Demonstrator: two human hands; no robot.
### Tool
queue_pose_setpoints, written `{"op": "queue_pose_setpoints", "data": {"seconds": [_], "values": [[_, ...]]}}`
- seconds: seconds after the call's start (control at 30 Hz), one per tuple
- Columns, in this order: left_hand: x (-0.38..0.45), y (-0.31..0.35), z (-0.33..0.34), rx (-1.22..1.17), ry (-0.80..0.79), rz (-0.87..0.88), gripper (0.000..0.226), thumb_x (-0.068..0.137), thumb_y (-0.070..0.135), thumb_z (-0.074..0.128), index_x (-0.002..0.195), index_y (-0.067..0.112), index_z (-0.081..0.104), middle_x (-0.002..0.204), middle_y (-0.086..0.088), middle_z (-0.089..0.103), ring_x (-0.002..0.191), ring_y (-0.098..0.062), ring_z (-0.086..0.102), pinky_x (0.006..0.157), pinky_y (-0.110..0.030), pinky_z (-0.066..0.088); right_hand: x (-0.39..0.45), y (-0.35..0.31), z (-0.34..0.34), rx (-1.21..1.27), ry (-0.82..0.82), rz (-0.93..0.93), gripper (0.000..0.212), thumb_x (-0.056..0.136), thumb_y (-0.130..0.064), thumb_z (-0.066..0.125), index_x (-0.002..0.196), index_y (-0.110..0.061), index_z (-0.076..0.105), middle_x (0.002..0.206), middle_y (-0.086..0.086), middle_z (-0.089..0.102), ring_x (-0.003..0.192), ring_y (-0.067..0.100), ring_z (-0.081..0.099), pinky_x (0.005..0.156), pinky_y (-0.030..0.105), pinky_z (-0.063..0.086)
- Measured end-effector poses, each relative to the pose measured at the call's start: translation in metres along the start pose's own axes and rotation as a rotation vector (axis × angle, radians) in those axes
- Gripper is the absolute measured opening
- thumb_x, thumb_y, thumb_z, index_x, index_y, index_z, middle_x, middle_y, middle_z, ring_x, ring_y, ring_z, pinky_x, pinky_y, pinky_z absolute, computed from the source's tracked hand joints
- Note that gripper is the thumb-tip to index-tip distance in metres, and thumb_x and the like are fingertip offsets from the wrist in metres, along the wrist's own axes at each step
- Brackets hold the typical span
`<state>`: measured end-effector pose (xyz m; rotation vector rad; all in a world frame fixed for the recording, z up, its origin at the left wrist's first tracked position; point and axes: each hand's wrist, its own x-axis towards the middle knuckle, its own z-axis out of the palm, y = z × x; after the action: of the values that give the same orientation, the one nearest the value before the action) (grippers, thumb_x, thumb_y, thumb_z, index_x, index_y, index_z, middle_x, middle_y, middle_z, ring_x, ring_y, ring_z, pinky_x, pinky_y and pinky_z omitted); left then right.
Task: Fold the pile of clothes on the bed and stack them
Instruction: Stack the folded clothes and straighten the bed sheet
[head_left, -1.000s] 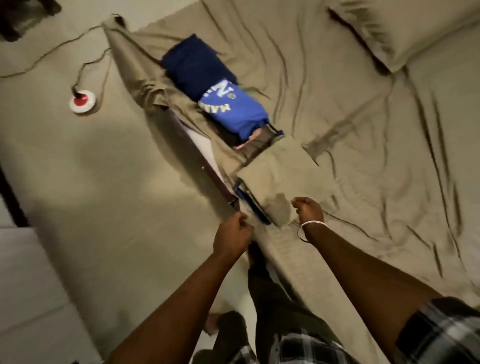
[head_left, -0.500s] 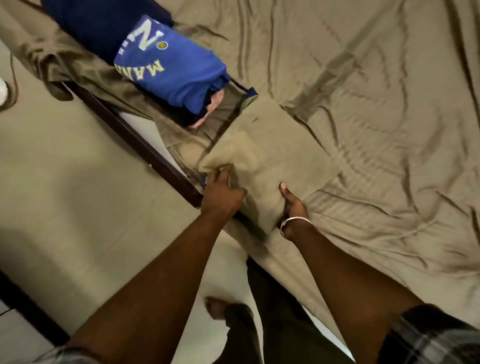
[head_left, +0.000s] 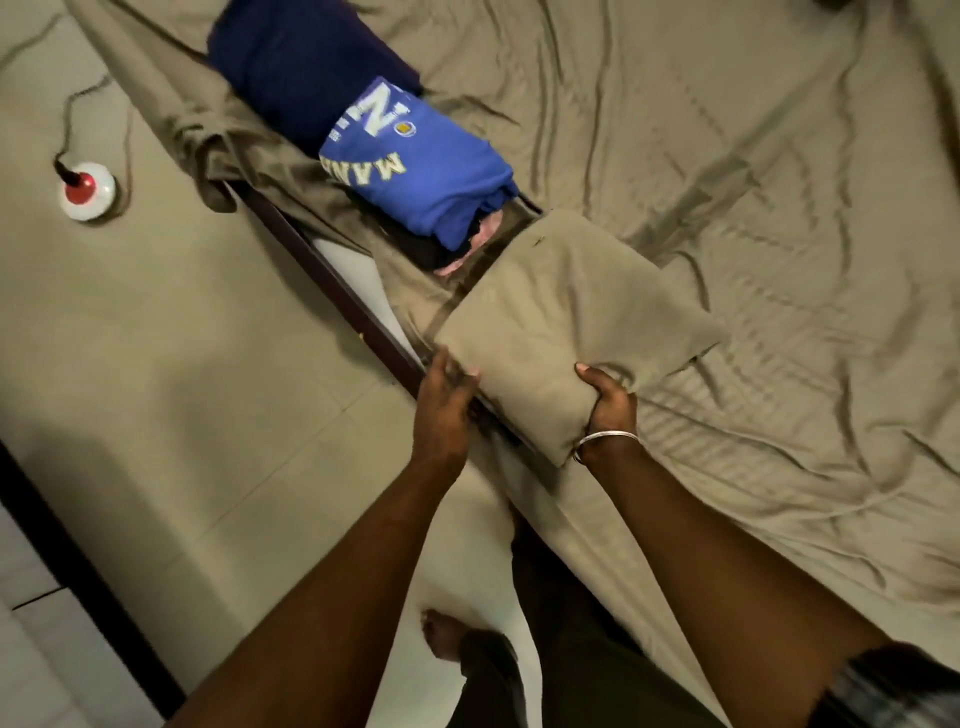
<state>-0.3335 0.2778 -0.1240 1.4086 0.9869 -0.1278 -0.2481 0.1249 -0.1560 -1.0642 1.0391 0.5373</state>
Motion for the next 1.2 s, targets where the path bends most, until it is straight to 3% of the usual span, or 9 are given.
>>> {"op": "queue_pose_setpoints", "data": {"seconds": [0.17, 0.27, 0.37, 0.5, 0.67, 0.8, 0.97, 1.07, 1.2], "values": [[-0.052, 0.015, -0.035, -0.718, 0.262, -0.414, 0.064, 0.098, 0.065, 0.019, 0.143, 0.026, 0.041, 0.134, -0.008, 0.059, 0.127, -0.027, 0.051, 0.11, -0.058, 0.03, -0.086, -0.039, 0.024, -0.005, -0.08, -0.041, 0.078, 0.042, -0.017, 0.082, 0.115, 0.004, 0.064, 0.111, 0.019, 0.07, 0.097, 0.041, 0.068, 0.08, 0.053, 0.057], [-0.083, 0.003, -0.05, -0.824, 0.144, -0.641, 0.083, 0.095, 0.071, 0.013, 0.146, 0.011, 0.04, 0.138, -0.013, 0.056, 0.128, -0.035, 0.05, 0.11, -0.056, 0.033, -0.154, -0.059, 0.028, -0.064, -0.268, 0.04, 0.021, 0.078, -0.015, 0.061, 0.094, -0.002, 0.068, 0.088, 0.012, 0.073, 0.079, 0.032, 0.068, 0.081, 0.036, 0.055], [-0.127, 0.002, -0.066, -0.935, 0.018, -0.737, 0.105, 0.087, 0.081, 0.009, 0.145, -0.001, 0.039, 0.138, -0.021, 0.055, 0.122, -0.042, 0.054, 0.105, -0.05, 0.038, -0.219, -0.068, 0.029, -0.132, -0.448, 0.046, 0.018, 0.082, -0.015, 0.055, 0.083, -0.005, 0.07, 0.076, 0.009, 0.072, 0.066, 0.026, 0.069, 0.069, 0.029, 0.058], [-0.186, 0.028, -0.108, -1.199, 0.077, -0.513, 0.113, 0.082, 0.087, 0.008, 0.134, -0.005, 0.049, 0.114, -0.031, 0.066, 0.104, -0.045, 0.064, 0.089, -0.052, 0.045, -0.302, -0.058, 0.046, -0.289, -0.636, 0.036, 0.026, 0.086, -0.015, 0.052, 0.074, -0.007, 0.073, 0.078, 0.009, 0.071, 0.064, 0.025, 0.069, 0.065, 0.028, 0.057], [-0.277, 0.069, -0.211, -1.253, 0.257, -0.069, 0.081, 0.092, 0.074, 0.023, 0.114, 0.014, 0.073, 0.116, -0.019, 0.069, 0.104, -0.037, 0.067, 0.089, -0.049, 0.053, -0.399, -0.007, 0.077, -0.569, -0.914, 0.099, 0.033, 0.042, -0.02, 0.083, 0.071, -0.007, 0.073, 0.072, 0.008, 0.07, 0.061, 0.023, 0.069, 0.059, 0.026, 0.057], [-0.377, 0.072, -0.294, -1.185, 0.493, 0.156, 0.069, 0.105, 0.048, 0.02, 0.071, 0.022, 0.075, 0.065, -0.002, 0.072, 0.052, -0.013, 0.069, 0.045, -0.02, 0.052, -0.464, 0.055, 0.097, -0.818, -1.123, 0.159, 0.026, 0.035, -0.014, 0.077, 0.059, -0.004, 0.073, 0.062, 0.009, 0.069, 0.052, 0.02, 0.067, 0.047, 0.023, 0.053], [-0.493, -0.003, -0.394, -1.131, 0.615, 0.27, 0.062, 0.089, 0.062, 0.041, 0.085, 0.015, 0.081, 0.09, -0.005, 0.075, 0.083, -0.021, 0.072, 0.077, -0.031, 0.057, -0.526, 0.163, 0.108, -1.122, -1.362, 0.193, 0.043, 0.023, -0.016, 0.091, 0.062, -0.009, 0.074, 0.067, 0.007, 0.07, 0.063, 0.023, 0.067, 0.055, 0.024, 0.055], [-0.569, -0.064, -0.416, -1.18, 0.795, 0.275, 0.044, 0.085, 0.048, 0.053, 0.074, 0.016, 0.081, 0.082, -0.005, 0.074, 0.072, -0.02, 0.071, 0.067, -0.028, 0.055, -0.575, 0.245, 0.093, -1.334, -1.452, 0.318, 0.014, 0.055, -0.019, 0.077, 0.064, -0.008, 0.076, 0.071, 0.009, 0.072, 0.063, 0.021, 0.07, 0.055, 0.024, 0.056], [-0.637, -0.151, -0.412, -1.287, 1.019, 0.25, 0.041, 0.094, 0.034, 0.054, 0.068, 0.014, 0.078, 0.076, -0.005, 0.071, 0.067, -0.02, 0.068, 0.069, -0.032, 0.05, -0.612, 0.342, 0.063, -1.644, -1.508, 0.398, 0.022, 0.066, -0.005, 0.065, 0.085, -0.002, 0.074, 0.083, 0.011, 0.073, 0.073, 0.023, 0.071, 0.07, 0.03, 0.055]]}}
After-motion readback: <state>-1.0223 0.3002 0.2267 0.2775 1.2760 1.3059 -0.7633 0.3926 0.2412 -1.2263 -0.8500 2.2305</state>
